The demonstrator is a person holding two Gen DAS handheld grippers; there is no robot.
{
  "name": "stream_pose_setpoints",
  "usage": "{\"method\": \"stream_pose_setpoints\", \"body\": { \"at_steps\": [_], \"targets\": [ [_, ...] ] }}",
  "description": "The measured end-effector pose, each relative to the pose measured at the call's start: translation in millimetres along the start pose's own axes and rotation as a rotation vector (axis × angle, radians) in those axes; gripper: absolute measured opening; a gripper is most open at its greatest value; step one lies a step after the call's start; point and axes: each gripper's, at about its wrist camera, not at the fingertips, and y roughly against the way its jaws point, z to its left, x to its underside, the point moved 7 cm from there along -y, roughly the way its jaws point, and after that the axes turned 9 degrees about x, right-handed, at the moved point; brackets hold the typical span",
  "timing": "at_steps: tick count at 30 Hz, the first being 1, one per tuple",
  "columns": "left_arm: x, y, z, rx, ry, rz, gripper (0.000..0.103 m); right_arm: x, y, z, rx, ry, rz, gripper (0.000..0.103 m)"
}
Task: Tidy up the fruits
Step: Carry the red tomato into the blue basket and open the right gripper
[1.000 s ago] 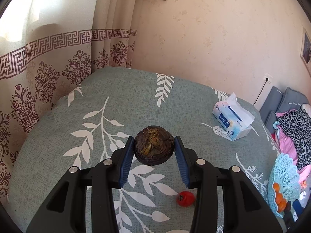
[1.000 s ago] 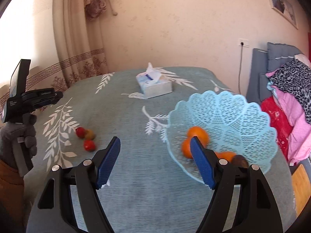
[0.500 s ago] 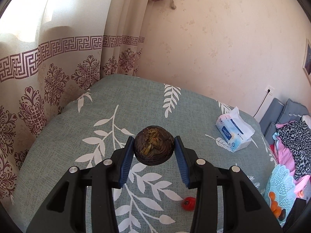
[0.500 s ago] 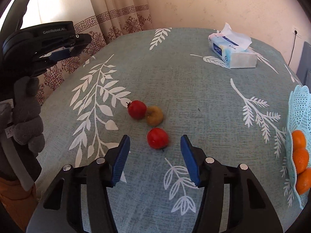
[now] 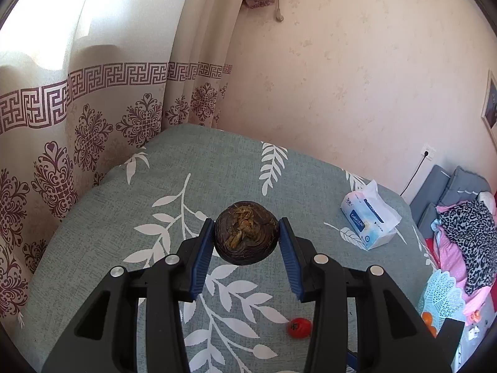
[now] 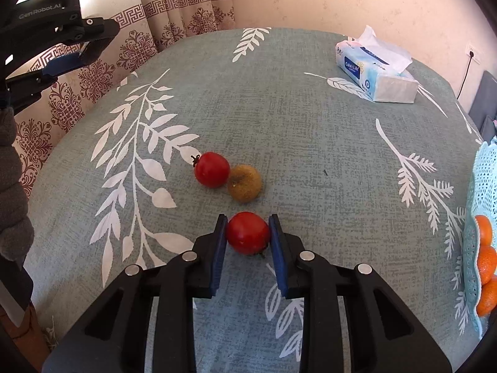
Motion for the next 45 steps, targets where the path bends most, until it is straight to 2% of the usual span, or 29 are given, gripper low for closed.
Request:
{"method": "stream_pose_setpoints", "body": {
  "at_steps": [6, 11, 19, 25, 30, 36, 45],
  "targets": [
    [-1, 6, -6, 0.022, -0.002, -0.009, 0.042, -6, 33, -10, 0.012, -0.022, -0.06, 0.028],
    [-2, 12, -15, 0.044, -0.016, -0.023, 0.042, -10, 62, -37, 0.046, -0.084, -0.108, 0.028],
    [-3, 20, -26, 0.073, -0.026, -0.036, 0.042, -3, 94, -112, 0.116, -0.25, -0.123, 0.028],
    [-1, 23, -37, 0.096, -0.045, -0.036, 0.042, 12, 110, -180, 0.21, -0.383, -0.13, 0.028],
    [2, 24, -44, 0.109, -0.061, -0.033, 0.042, 28, 115, -227, 0.282, -0.471, -0.124, 0.028],
    [6, 24, -51, 0.116, -0.075, -0.029, 0.042, 53, 104, -270, 0.282, -0.599, -0.06, 0.028],
    [9, 19, -51, 0.114, -0.074, -0.013, 0.042, 64, 92, -282, 0.293, -0.643, -0.032, 0.029]
  ]
}}
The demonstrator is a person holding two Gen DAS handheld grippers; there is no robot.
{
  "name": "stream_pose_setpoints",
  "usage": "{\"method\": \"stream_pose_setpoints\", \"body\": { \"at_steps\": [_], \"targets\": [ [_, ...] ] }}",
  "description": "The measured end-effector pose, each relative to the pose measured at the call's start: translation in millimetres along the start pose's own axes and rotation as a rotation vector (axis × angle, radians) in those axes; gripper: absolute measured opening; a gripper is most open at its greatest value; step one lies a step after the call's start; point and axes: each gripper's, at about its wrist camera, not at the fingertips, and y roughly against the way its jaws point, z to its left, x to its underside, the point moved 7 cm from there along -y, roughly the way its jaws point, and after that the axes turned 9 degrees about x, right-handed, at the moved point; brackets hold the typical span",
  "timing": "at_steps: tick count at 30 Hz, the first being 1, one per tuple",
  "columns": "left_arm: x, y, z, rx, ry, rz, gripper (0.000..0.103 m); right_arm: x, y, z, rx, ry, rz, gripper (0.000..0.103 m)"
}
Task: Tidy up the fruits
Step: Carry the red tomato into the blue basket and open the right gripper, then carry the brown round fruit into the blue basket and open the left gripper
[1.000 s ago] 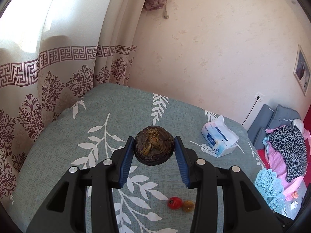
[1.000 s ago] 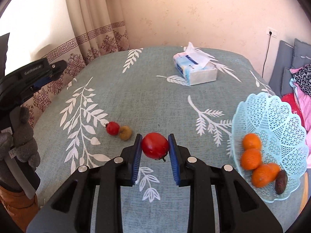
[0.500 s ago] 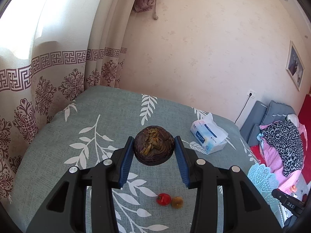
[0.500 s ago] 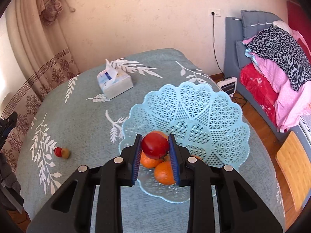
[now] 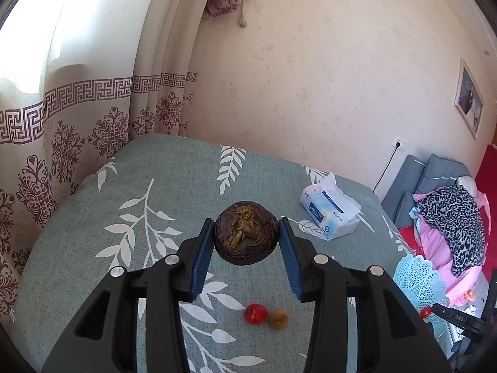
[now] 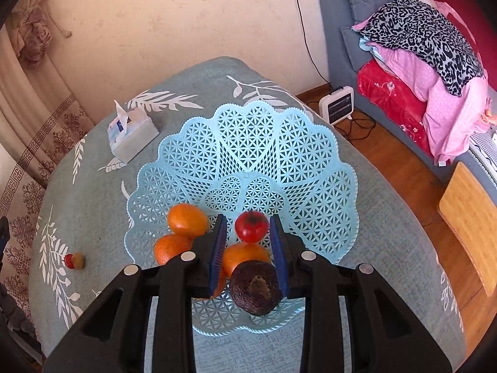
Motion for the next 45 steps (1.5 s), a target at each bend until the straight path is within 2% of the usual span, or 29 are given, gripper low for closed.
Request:
{"method": "stream_pose_setpoints", "body": {
  "at_steps": [4, 8, 10, 11, 12, 15, 19, 23, 28, 32, 34, 37, 40, 45],
  "targets": [
    [1, -1, 0, 0.005, 0.006, 0.006, 0.042, -1, 7, -1, 0.011, 0.002, -0.028, 0.03],
    [2, -1, -2, 0.018, 0.005, 0.01, 0.042, -2, 22, -6, 0.036, 0.007, -0.098, 0.03],
    [3, -2, -6, 0.029, 0.002, 0.011, 0.042, -1, 29, -10, 0.054, 0.013, -0.136, 0.037],
    [4, -2, -8, 0.037, 0.001, 0.012, 0.042, 1, 32, -13, 0.063, 0.016, -0.155, 0.049],
    [5, -2, -10, 0.046, 0.001, 0.013, 0.042, 2, 35, -16, 0.072, 0.018, -0.173, 0.053],
    [9, -4, -18, 0.076, -0.007, 0.019, 0.042, 8, 38, -26, 0.092, 0.031, -0.191, 0.053],
    [17, -9, -32, 0.113, -0.025, 0.037, 0.042, 18, 42, -25, 0.072, 0.078, -0.203, 0.053],
    [31, -18, -48, 0.171, -0.021, 0.093, 0.042, 27, 44, -20, 0.091, 0.149, -0.242, 0.065],
    [51, -28, -66, 0.199, -0.058, 0.143, 0.042, 37, 36, -10, 0.081, 0.233, -0.229, 0.067],
    [63, -33, -76, 0.211, -0.087, 0.167, 0.042, 42, 27, -7, 0.123, 0.295, -0.23, 0.07],
    [68, -35, -79, 0.224, -0.091, 0.182, 0.042, 41, 26, -9, 0.161, 0.319, -0.255, 0.075],
    [75, -39, -84, 0.236, -0.099, 0.201, 0.042, 34, 27, -20, 0.21, 0.289, -0.297, 0.077],
    [81, -42, -90, 0.243, -0.115, 0.216, 0.042, 27, 28, -40, 0.241, 0.19, -0.334, 0.077],
    [93, -48, -107, 0.268, -0.148, 0.246, 0.042, 25, 33, -60, 0.216, 0.068, -0.4, 0.078]
  ]
}}
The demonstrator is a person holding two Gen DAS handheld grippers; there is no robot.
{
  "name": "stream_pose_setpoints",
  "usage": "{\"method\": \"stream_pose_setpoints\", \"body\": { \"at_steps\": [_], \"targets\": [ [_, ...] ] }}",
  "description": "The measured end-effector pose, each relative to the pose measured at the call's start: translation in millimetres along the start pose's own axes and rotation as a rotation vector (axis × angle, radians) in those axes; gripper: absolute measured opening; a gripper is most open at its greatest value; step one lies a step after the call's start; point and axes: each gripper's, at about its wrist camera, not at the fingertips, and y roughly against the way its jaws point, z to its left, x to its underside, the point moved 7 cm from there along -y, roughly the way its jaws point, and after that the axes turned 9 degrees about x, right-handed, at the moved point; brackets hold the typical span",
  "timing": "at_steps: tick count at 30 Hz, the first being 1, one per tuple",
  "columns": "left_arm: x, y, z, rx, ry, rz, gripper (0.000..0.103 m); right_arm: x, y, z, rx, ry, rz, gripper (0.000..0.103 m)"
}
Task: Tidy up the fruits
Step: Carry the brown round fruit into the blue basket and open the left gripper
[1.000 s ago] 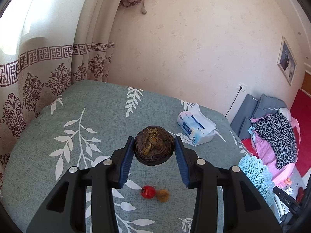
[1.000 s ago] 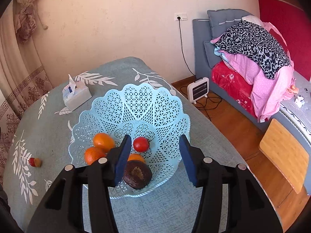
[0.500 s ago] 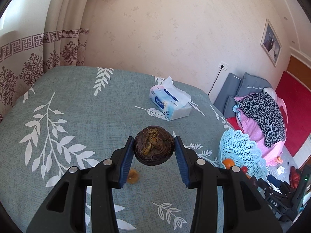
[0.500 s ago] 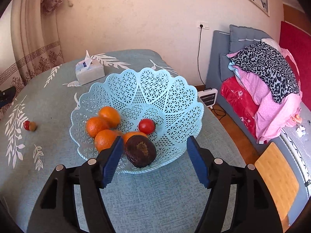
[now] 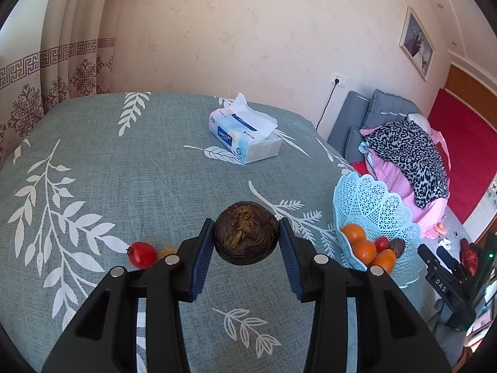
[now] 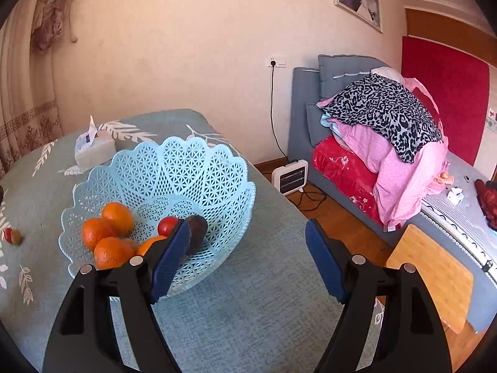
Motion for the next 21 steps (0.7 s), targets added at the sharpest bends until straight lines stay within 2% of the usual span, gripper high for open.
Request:
{"method": "stream_pose_setpoints", "body": {
  "at_steps": [3, 8, 21],
  "targets": [
    [3, -12, -16, 0.013, -0.025, 0.029, 0.042, -1, 2, -9, -0.006, -0.053, -0.014, 0.079],
    [8, -33, -56, 0.052, -0.089, 0.064, 0.042, -3, 12, -11, -0.023, -0.063, -0.057, 0.079],
    [11, -85, -154, 0.158, -0.247, 0.119, 0.042, -2, 11, -21, -0.091, -0.134, -0.03, 0.08]
  ]
}}
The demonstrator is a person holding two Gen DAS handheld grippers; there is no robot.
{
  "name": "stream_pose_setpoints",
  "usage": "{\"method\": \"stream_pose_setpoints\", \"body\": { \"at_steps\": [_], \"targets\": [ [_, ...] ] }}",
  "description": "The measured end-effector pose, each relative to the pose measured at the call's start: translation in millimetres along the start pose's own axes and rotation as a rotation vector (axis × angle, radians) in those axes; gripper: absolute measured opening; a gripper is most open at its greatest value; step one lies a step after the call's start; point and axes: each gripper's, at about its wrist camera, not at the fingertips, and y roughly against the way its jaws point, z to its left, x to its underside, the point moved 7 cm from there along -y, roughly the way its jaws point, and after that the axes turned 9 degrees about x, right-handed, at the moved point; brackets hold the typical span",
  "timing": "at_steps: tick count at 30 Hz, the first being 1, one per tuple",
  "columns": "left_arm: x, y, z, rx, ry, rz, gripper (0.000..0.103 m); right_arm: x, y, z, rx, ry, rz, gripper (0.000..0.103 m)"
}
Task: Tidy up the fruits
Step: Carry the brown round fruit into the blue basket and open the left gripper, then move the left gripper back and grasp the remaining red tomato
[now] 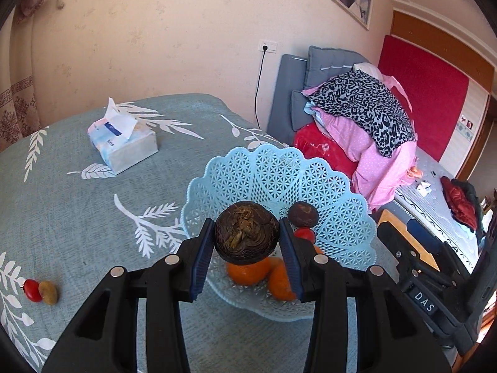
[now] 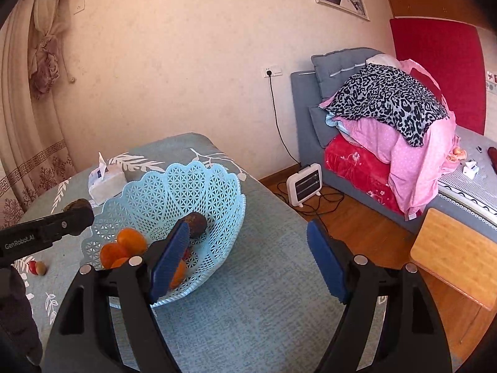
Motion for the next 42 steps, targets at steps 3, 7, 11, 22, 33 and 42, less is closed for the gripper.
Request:
{"method": "stream_pose_setpoints", "body": {
  "at_steps": [3, 7, 11, 22, 33, 42],
  "targets": [
    [-4, -13, -9, 0.021, -0.001, 0.015, 0.042, 0, -2, 0, -0.014, -0.01, 0.009, 0.08],
    [-12, -14, -10, 0.028, 0.022, -0.02, 0.081, 0, -2, 0, -0.027, -0.021, 0.011, 0.08],
    [-14, -4, 7, 0.005, 0.062, -0.032, 0.081, 0, -2, 1, -0.035, -0.023, 0.011, 0.08],
    [-21, 60, 64, -0.181, 0.133, -0.16, 0.09, -1, -1, 0, -0.03, -0.019, 0.007, 0.08],
    [13, 144, 152, -0.411, 0.235, -0.212, 0.092, 0, -2, 6, -0.013, -0.002, 0.008, 0.08],
    [61, 156, 216, -0.502, 0.375, -0.134, 0.075, 1, -4, 8, 0.011, 0.016, 0.011, 0.08]
  ]
}}
